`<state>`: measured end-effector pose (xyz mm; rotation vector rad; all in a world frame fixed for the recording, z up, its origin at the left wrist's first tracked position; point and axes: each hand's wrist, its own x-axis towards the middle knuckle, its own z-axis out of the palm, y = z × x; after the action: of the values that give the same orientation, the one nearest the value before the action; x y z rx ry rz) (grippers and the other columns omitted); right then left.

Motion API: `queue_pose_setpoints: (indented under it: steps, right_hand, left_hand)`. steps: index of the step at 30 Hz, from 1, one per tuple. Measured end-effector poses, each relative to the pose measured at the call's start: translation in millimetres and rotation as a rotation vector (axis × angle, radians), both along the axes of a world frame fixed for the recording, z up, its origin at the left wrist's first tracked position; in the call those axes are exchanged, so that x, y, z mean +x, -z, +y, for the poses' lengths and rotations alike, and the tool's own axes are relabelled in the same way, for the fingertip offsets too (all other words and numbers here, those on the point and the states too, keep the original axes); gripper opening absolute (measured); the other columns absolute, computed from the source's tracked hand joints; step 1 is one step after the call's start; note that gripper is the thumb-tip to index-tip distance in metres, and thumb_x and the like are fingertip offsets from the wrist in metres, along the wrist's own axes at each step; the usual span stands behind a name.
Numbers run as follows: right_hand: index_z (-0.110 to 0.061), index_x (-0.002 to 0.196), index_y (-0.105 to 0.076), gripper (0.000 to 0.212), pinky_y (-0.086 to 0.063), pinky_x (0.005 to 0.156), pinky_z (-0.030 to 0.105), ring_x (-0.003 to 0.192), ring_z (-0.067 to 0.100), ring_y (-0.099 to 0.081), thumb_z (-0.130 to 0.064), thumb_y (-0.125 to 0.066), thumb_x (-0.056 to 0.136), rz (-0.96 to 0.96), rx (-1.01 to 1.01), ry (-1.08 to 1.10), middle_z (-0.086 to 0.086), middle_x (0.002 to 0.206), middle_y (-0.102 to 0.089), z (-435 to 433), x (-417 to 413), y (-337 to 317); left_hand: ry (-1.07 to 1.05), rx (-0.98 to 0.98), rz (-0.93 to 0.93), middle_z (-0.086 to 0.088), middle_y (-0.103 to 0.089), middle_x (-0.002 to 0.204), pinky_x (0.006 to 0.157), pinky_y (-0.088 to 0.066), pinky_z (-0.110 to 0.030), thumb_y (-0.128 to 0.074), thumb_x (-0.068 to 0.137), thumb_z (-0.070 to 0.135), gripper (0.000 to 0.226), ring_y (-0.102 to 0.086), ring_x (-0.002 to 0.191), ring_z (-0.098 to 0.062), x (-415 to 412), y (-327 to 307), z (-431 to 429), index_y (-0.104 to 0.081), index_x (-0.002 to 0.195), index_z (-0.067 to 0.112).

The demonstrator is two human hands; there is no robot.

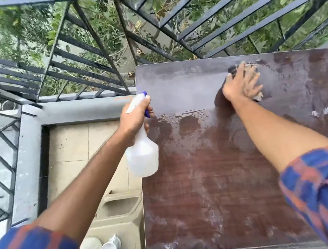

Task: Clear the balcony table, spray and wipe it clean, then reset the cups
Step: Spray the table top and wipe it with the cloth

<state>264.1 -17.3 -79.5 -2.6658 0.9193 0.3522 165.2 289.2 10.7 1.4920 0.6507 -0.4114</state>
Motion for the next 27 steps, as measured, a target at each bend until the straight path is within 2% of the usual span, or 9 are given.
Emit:
queue_pose_setpoints:
  steps: [2, 5, 7, 9, 12, 17, 20, 22, 27]
  right_hand:
    - [-0.035, 0.162, -0.010, 0.067, -0.003, 0.122, 0.061, 0.157, 0.033, 0.000, -0.049, -0.037, 0.103, -0.051, 0.017, -0.205, 0.007, 0.171, 0.000, 59.8, -2.1, 1.8]
    - [-0.037, 0.161, -0.014, 0.064, -0.003, 0.123, 0.061, 0.157, 0.031, -0.004, -0.050, -0.037, 0.103, -0.087, 0.058, -0.706, 0.004, 0.171, -0.005, 151.6, -27.2, 2.8]
    - [-0.033, 0.159, -0.025, 0.064, -0.010, 0.123, 0.063, 0.156, 0.030, -0.013, -0.046, -0.045, 0.100, -0.071, 0.081, -1.024, 0.003, 0.170, -0.015, 184.0, -55.2, 2.1]
    - [-0.032, 0.152, -0.041, 0.059, -0.021, 0.120, 0.061, 0.152, 0.029, -0.026, -0.044, -0.053, 0.095, -0.124, 0.106, -1.203, 0.002, 0.166, -0.029, 173.6, -79.2, 8.6]
    - [-0.041, 0.153, -0.039, 0.056, -0.019, 0.122, 0.056, 0.152, 0.025, -0.028, -0.053, -0.046, 0.099, -0.207, 0.088, -1.111, -0.002, 0.165, -0.031, 105.9, -84.2, 14.0]
    - [-0.039, 0.160, -0.021, 0.060, -0.003, 0.123, 0.061, 0.157, 0.029, -0.007, -0.053, -0.035, 0.103, -0.117, 0.001, -0.322, 0.004, 0.171, -0.009, -17.1, -22.7, 3.3]
    - [-0.035, 0.162, -0.013, 0.065, -0.002, 0.122, 0.062, 0.157, 0.032, 0.002, -0.050, -0.036, 0.103, -0.045, 0.019, -0.075, 0.006, 0.171, 0.001, 6.4, 22.7, 0.3]
    - [-0.034, 0.162, -0.007, 0.066, 0.003, 0.122, 0.063, 0.157, 0.034, 0.005, -0.048, -0.035, 0.104, -0.039, 0.045, -0.195, 0.008, 0.171, 0.006, 60.9, 34.6, -0.9]
    - [-0.037, 0.160, -0.017, 0.061, -0.002, 0.124, 0.061, 0.157, 0.031, -0.007, -0.052, -0.033, 0.104, -0.066, 0.097, -0.968, 0.005, 0.171, -0.007, 191.0, -32.6, -1.4]
  left_hand:
    - [0.026, 0.025, -0.005, -0.005, -0.063, 0.083, 0.042, -0.036, -0.020, -0.057, 0.103, 0.037, 0.021, -0.056, 0.076, -0.018, -6.4, 0.5, -0.4, -0.064, 0.093, 0.019]
    - [0.028, 0.052, -0.012, -0.005, -0.063, 0.084, 0.043, -0.035, -0.020, -0.056, 0.103, 0.035, 0.020, -0.057, 0.070, -0.013, -14.3, -1.3, -2.1, -0.065, 0.096, 0.019]
    - [0.039, 0.055, -0.050, -0.006, -0.063, 0.082, 0.042, -0.035, -0.021, -0.054, 0.104, 0.032, 0.021, -0.057, 0.073, -0.014, -18.6, -2.6, -3.6, -0.064, 0.094, 0.017]
    - [0.034, 0.063, -0.073, -0.009, -0.063, 0.084, 0.040, -0.037, -0.021, -0.054, 0.104, 0.031, 0.021, -0.057, 0.074, -0.017, -21.1, -2.0, -5.1, -0.065, 0.094, 0.017]
    - [0.005, 0.080, -0.028, -0.013, -0.061, 0.088, 0.042, -0.038, -0.022, -0.055, 0.103, 0.035, 0.027, -0.054, 0.063, -0.015, -23.0, -0.1, -7.9, -0.063, 0.088, 0.014]
    - [-0.025, 0.047, -0.008, -0.011, -0.060, 0.089, 0.042, -0.035, -0.020, -0.055, 0.104, 0.034, 0.024, -0.056, 0.054, -0.006, -25.3, 0.4, -10.6, -0.061, 0.096, 0.012]
    - [-0.046, 0.060, 0.011, -0.008, -0.061, 0.087, 0.043, -0.035, -0.020, -0.055, 0.103, 0.036, 0.025, -0.050, 0.041, -0.005, -25.2, -0.8, 0.0, -0.061, 0.096, 0.013]
    - [-0.044, 0.072, 0.024, -0.008, -0.062, 0.084, 0.043, -0.036, -0.021, -0.055, 0.103, 0.039, 0.029, -0.048, 0.038, -0.006, -25.5, 0.7, 7.4, -0.062, 0.090, 0.013]
    - [-0.018, 0.128, -0.011, -0.006, -0.065, 0.084, 0.043, -0.038, -0.023, -0.054, 0.103, 0.038, 0.028, -0.049, 0.041, -0.006, -21.3, 5.7, 20.2, -0.065, 0.092, 0.014]
